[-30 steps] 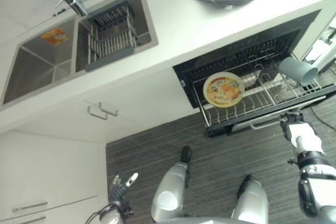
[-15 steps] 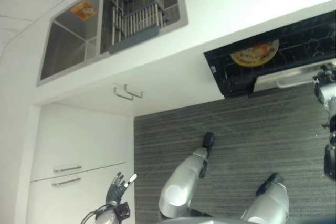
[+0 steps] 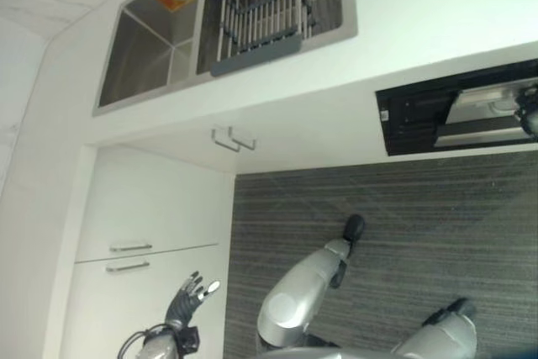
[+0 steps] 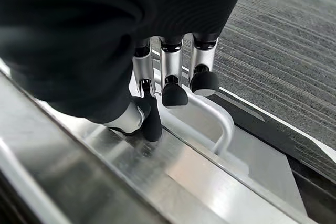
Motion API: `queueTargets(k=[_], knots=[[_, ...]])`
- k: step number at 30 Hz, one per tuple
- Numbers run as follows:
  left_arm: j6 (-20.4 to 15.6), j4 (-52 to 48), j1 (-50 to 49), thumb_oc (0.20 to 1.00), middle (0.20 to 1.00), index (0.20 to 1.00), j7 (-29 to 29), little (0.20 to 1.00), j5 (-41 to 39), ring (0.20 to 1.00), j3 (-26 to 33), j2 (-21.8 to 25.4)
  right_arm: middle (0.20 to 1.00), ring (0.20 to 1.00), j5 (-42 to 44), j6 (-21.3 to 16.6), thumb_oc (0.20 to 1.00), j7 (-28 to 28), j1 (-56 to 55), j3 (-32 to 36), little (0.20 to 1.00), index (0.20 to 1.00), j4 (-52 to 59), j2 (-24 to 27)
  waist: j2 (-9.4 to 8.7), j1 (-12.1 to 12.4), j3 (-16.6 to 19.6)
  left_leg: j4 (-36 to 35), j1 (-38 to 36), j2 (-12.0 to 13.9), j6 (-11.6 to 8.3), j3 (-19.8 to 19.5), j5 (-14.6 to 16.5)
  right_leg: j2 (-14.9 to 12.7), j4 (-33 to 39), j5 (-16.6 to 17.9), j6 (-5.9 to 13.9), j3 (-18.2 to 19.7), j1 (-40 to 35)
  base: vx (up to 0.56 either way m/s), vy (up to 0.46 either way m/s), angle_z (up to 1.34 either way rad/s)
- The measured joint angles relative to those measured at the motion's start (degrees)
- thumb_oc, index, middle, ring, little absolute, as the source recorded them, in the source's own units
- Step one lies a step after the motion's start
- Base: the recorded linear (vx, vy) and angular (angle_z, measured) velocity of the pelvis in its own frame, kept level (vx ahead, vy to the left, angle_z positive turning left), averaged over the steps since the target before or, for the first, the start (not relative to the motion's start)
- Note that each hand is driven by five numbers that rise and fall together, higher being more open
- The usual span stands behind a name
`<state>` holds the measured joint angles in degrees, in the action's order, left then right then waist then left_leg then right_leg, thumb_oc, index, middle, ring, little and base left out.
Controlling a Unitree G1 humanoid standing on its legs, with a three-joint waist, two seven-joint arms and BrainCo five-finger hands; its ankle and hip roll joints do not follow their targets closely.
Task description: Place the dishes in the dishwasher.
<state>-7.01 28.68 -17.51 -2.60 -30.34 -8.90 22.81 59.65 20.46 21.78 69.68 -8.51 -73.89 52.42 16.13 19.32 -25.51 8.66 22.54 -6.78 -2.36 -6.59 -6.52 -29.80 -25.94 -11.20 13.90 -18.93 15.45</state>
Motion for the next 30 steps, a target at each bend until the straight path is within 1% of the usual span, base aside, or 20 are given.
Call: queueTargets(k=[2,3,4,5,8,10,11,12,13,14,16,18,20,21,22,23,24,27,28,30], knots=[[0.72,-2.08,0.02,1.000,1.000,1.000,-0.20,1.000,0.00,1.000,0.03,1.46,0.200,0.200,0.10,0.15,0.200,-1.11,0.00,0.07,0.200,0.200,-0.74,1.68,-0.17,0.46,-0.13,-0.68,0.48,0.29,-0.52,-0.80,-0.50,0.43,0.42,0.39,-0.05,-0.97,0.00,0.00,-0.065,0.13],[0.82,-2.16,-0.10,1.000,1.000,1.000,-0.25,1.000,-0.01,1.000,0.05,1.95,0.492,0.492,0.16,0.09,0.492,-1.48,0.08,0.09,0.492,0.492,-1.62,2.23,-0.23,1.06,-0.17,-0.69,0.55,0.47,-0.46,-0.79,-0.56,0.68,0.67,0.53,-0.15,-0.99,-0.01,-0.01,-0.103,-0.01],[0.93,-1.69,-0.40,1.000,1.000,1.000,-0.34,1.000,-0.02,1.000,0.21,2.31,1.000,1.000,1.15,0.02,1.000,-1.50,0.10,0.22,1.000,1.000,-2.07,2.32,-0.58,1.31,-0.42,-0.66,0.55,0.84,-0.29,-0.76,-0.71,1.18,1.09,0.73,-0.30,-0.99,-0.11,-0.02,-0.099,-0.07],[0.98,-1.52,-0.39,1.000,1.000,1.000,-0.37,1.000,-0.04,1.000,0.26,2.31,1.000,1.000,1.44,-0.02,1.000,-2.04,-0.04,0.56,1.000,1.000,-2.15,2.26,-0.72,1.34,-0.52,-0.66,0.56,1.11,-0.13,-0.71,-0.85,1.45,1.25,0.81,-0.38,-1.01,-0.13,-0.01,-0.100,-0.08],[0.96,-1.72,-0.30,1.000,1.000,1.000,-1.02,1.000,-0.04,1.000,0.49,2.39,1.000,1.000,2.46,-0.46,1.000,-7.22,-1.63,1.48,1.000,1.000,-1.89,2.14,-0.97,1.19,-0.70,-0.58,0.52,2.13,-0.30,-0.67,-1.15,2.63,1.98,1.14,-0.71,-1.12,-0.39,-0.06,-0.085,-0.09],[0.81,-1.71,-0.23,1.000,1.000,1.000,-1.04,1.000,-0.06,1.000,0.87,2.47,1.000,1.000,2.75,-2.29,1.000,-12.28,-8.25,4.99,1.000,1.000,3.19,1.81,-1.78,1.11,-1.24,-0.48,0.31,3.20,-0.38,-0.75,-1.23,3.99,2.94,1.88,-1.08,-1.51,-1.04,-0.14,-0.083,-0.08],[0.80,-1.84,-0.27,1.000,1.000,1.000,-1.08,1.000,-0.06,1.000,1.61,2.60,1.000,1.000,1.95,-4.11,1.000,-14.99,-14.53,5.87,1.000,1.000,9.82,1.08,-2.33,0.89,-1.53,-0.43,0.25,3.93,-0.45,-0.71,-1.24,4.64,3.64,2.36,-0.75,-2.05,-1.56,-0.08,-0.111,-0.05],[0.79,-1.85,-0.28,1.000,1.000,1.000,-1.08,1.000,-0.07,1.000,2.83,2.58,1.000,1.000,0.48,-5.15,1.000,-17.56,-19.74,7.73,1.000,1.000,15.76,0.08,-3.03,0.56,-1.98,-0.45,0.21,4.40,-0.52,-0.75,-1.19,5.30,4.03,2.21,-1.03,-2.25,-1.91,-0.08,-0.090,-0.05],[0.80,-2.04,-0.26,1.000,1.000,1.000,-1.06,1.000,-0.07,1.000,4.58,2.58,1.000,1.000,-4.11,-5.41,1.000,-19.71,-24.48,8.62,1.000,1.000,23.09,-0.66,-4.05,-0.16,-2.40,-0.45,0.20,4.83,-0.56,-0.68,-1.17,5.81,4.38,2.28,-1.36,-2.23,-1.95,-0.09,-0.091,-0.04],[0.75,-2.39,-0.27,1.000,1.000,1.000,-0.99,1.000,-0.08,1.000,5.70,2.62,1.000,1.000,-7.11,-6.14,1.000,-20.49,-27.55,8.68,1.000,1.000,27.66,-0.88,-4.61,-0.25,-2.46,-0.47,0.20,4.91,-0.56,-0.65,-1.16,5.87,4.42,1.94,-2.07,-2.20,-1.94,-0.08,-0.070,-0.06],[0.65,-3.53,-0.25,1.000,1.000,1.000,-0.40,1.000,-0.11,1.000,7.37,2.98,1.000,1.000,-14.06,-6.25,1.000,-21.85,-33.81,8.70,1.000,1.000,36.70,-2.54,-6.67,-1.33,-2.43,-0.52,0.23,5.06,-0.58,-0.54,-1.14,6.07,4.74,2.11,-2.12,-2.06,-1.93,-0.11,-0.114,-0.04],[0.48,-4.18,-0.22,1.000,1.000,1.000,0.13,1.000,-0.50,1.000,7.83,3.93,1.000,1.000,-19.63,-5.68,1.000,-22.55,-43.89,6.50,1.000,1.000,48.86,-5.07,-9.53,-1.96,-2.73,-0.62,0.43,5.76,-0.80,-0.39,-0.96,6.86,5.57,2.49,-2.49,-2.02,-1.87,-0.14,-0.141,-0.10],[-0.19,-3.83,0.02,1.000,1.000,1.000,0.18,1.000,-0.81,1.000,8.94,3.95,1.000,1.000,-26.22,-3.46,1.000,-22.55,-50.27,4.35,1.000,1.000,54.22,-7.11,-11.43,-2.63,-3.45,-0.63,0.79,6.67,-0.92,-0.04,-0.87,8.04,7.02,3.36,-2.80,-1.84,-1.88,-0.11,-0.091,-0.19],[-0.67,-3.68,0.02,1.000,1.000,1.000,0.23,1.000,-1.06,1.000,9.02,3.97,1.000,1.000,-28.76,-1.99,1.000,-21.87,-51.69,4.43,1.000,1.000,53.91,-7.33,-11.85,-3.03,-3.70,-0.60,1.25,7.15,-0.91,0.42,-0.85,8.70,8.44,4.42,-2.98,-1.61,-1.78,-0.11,-0.096,-0.25],[-0.78,-3.64,0.02,1.000,1.000,1.000,0.26,1.000,-1.10,1.000,8.97,3.97,1.000,1.000,-30.12,-1.52,1.000,-21.24,-52.25,4.78,1.000,1.000,54.01,-7.44,-12.00,-3.62,-3.79,-0.60,1.33,7.25,-0.87,0.86,-0.84,8.87,9.33,5.11,-2.69,-1.14,-1.73,-0.14,-0.145,-0.27],[-1.63,-3.79,0.00,1.000,1.000,1.000,0.72,1.000,-1.42,1.000,8.98,4.00,1.000,1.000,-32.42,-1.24,1.000,-20.40,-53.97,5.31,1.000,1.000,55.75,-8.67,-12.16,-4.56,-3.88,-0.65,1.33,7.48,-0.84,1.15,-0.84,9.57,11.26,6.47,-2.56,-0.85,-2.45,-0.13,-0.147,-0.22],[-2.20,-3.95,0.04,1.000,1.000,1.000,0.82,1.000,-2.29,1.000,9.09,4.09,1.000,1.000,-33.84,-1.17,1.000,-19.97,-55.05,5.19,1.000,1.000,57.28,-9.94,-12.29,-4.78,-3.96,-0.71,1.32,7.66,-0.85,1.35,-0.85,10.28,13.38,7.61,-2.70,-0.84,-3.24,-0.11,-0.126,-0.20],[-3.03,-4.14,0.16,1.000,1.000,1.000,1.36,1.000,-2.29,1.000,9.07,4.26,1.000,1.000,-33.79,-0.98,1.000,-19.51,-56.26,5.19,1.000,1.000,57.56,-10.98,-12.47,-4.96,-4.04,-1.01,0.83,7.87,-0.84,1.72,-0.82,11.15,17.44,9.76,-2.49,-0.90,-5.21,-0.08,-0.113,-0.09],[-3.08,-4.15,0.12,1.000,1.000,1.000,1.48,1.000,-2.30,1.000,9.07,4.49,1.000,1.000,-33.66,-1.57,1.000,-19.12,-57.38,5.96,1.000,1.000,57.81,-12.88,-12.86,-4.92,-4.24,-1.83,-0.26,8.15,-0.85,1.84,-0.86,11.37,18.77,10.12,-2.19,-1.08,-6.44,-0.11,-0.166,-0.03],[-3.10,-4.76,-0.03,1.000,1.000,1.000,0.68,1.000,-2.60,1.000,10.16,4.99,1.000,1.000,-33.13,-4.04,1.000,-18.16,-58.70,6.79,1.000,1.000,59.20,-19.16,-14.01,-4.78,-4.12,-2.64,-1.91,8.48,-0.93,1.75,-0.86,12.08,20.51,10.62,-2.54,-1.56,-8.59,-0.11,-0.150,0.01]])
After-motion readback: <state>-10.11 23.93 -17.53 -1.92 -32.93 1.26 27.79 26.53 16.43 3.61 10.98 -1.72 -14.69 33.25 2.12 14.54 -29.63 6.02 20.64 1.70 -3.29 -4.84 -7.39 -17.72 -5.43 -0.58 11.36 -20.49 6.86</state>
